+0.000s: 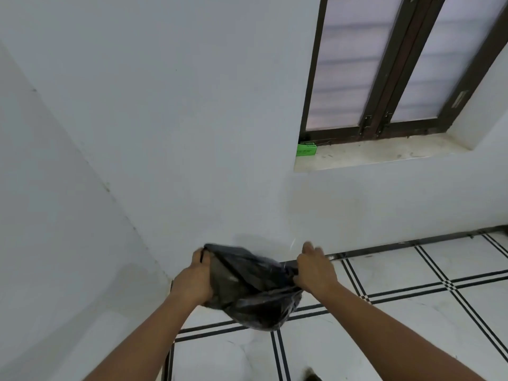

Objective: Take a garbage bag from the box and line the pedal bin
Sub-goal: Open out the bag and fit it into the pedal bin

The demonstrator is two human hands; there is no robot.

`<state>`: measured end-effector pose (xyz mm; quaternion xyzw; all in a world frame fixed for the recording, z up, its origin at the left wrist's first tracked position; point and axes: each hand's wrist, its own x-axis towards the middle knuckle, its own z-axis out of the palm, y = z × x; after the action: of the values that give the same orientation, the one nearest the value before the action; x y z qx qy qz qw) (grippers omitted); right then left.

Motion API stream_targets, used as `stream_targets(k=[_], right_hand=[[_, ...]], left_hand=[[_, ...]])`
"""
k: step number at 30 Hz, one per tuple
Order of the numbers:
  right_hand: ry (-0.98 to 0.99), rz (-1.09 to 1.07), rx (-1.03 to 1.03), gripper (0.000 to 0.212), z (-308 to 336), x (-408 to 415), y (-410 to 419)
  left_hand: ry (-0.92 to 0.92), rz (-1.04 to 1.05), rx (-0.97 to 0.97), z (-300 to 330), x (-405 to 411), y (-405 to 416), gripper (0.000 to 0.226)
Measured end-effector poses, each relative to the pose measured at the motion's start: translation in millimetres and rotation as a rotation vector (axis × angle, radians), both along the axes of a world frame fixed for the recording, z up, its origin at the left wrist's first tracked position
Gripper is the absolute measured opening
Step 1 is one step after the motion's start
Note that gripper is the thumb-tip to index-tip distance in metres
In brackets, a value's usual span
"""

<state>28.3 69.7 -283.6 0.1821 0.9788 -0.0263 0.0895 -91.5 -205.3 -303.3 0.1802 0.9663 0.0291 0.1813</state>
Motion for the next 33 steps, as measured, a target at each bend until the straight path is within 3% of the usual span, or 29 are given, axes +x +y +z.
stream_targets(k=[3,5,9,12,15,22,29,33], right_hand=[[0.188,0.182,0.156,0.016,-9.7,0.1,2.9],[0.231,0.242,0.031,0.006,-10.4,-0.6,1.7],[0.195,0.232,-0.227,0.037,-8.7,-0.9,-4.7],[0.176,0.29,-0.239,0.038,-16.5,-5.0,-5.3],[0.15,0.225,-0.238,0.028,-23.6,-13.7,-2.0],[0.089,-0.016,-0.349,0.046,-29.7,-36.9,2.7],[0.19,-0.065,-0.392,0.014,-38.8,-60.7,12.5],[0.2,-0.028,-0.372,0.035,-48.6,-75.1,19.8]], left_hand=[[0.147,0.016,0.132,8.5,-2.0,-1.5,0.103],[0.18,0.024,0.168,11.1,-1.5,-2.5,0.1],[0.193,0.042,0.181,19.1,4.2,-3.5,0.099],[0.171,0.058,0.158,20.8,4.9,-3.1,0.1],[0.158,0.033,0.143,18.7,-0.6,-4.8,0.097],[0.043,-0.055,0.013,9.6,-12.6,-4.7,0.094],[-0.058,-0.033,-0.004,1.8,-34.4,3.6,0.096],[-0.112,-0.045,0.002,-9.7,-46.5,7.8,0.096]])
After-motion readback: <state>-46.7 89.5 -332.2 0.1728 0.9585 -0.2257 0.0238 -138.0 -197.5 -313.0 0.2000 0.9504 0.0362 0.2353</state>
